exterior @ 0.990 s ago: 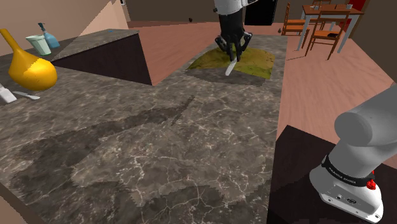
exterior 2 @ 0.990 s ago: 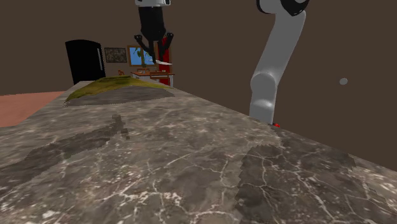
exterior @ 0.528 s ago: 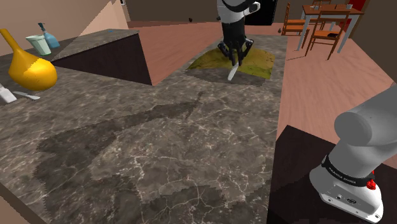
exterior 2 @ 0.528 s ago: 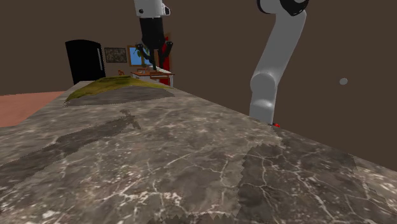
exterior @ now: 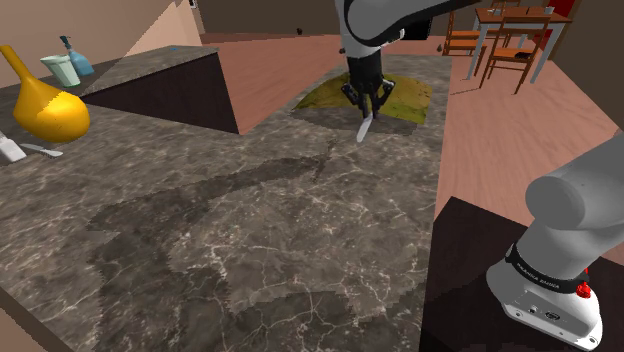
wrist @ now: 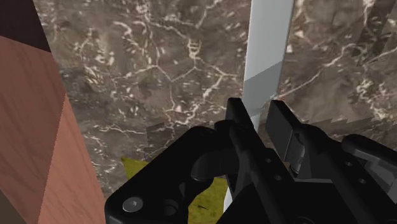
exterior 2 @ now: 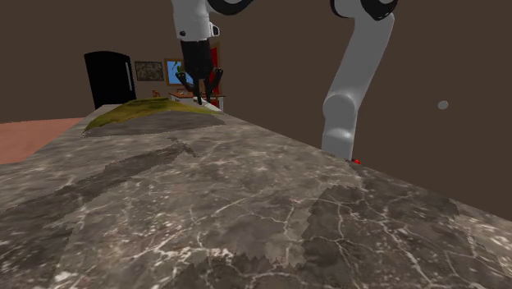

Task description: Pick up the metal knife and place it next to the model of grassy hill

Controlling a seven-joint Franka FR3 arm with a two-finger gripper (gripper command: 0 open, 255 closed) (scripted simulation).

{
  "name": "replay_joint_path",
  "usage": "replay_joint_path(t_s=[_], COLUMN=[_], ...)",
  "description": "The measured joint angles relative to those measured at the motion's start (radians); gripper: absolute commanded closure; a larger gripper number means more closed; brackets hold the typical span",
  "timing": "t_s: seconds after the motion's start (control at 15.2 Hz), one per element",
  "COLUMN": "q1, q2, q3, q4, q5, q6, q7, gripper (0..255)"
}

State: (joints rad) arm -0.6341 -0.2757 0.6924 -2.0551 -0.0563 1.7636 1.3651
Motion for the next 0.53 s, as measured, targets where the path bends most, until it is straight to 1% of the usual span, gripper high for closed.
replay_joint_path(t_s=[0.53], q1=[0.001], q2=[0.016], q3=[0.012], q4=[-0.095], q5=[-0.008], q6=[0.105], q7=[0.024], gripper=[255])
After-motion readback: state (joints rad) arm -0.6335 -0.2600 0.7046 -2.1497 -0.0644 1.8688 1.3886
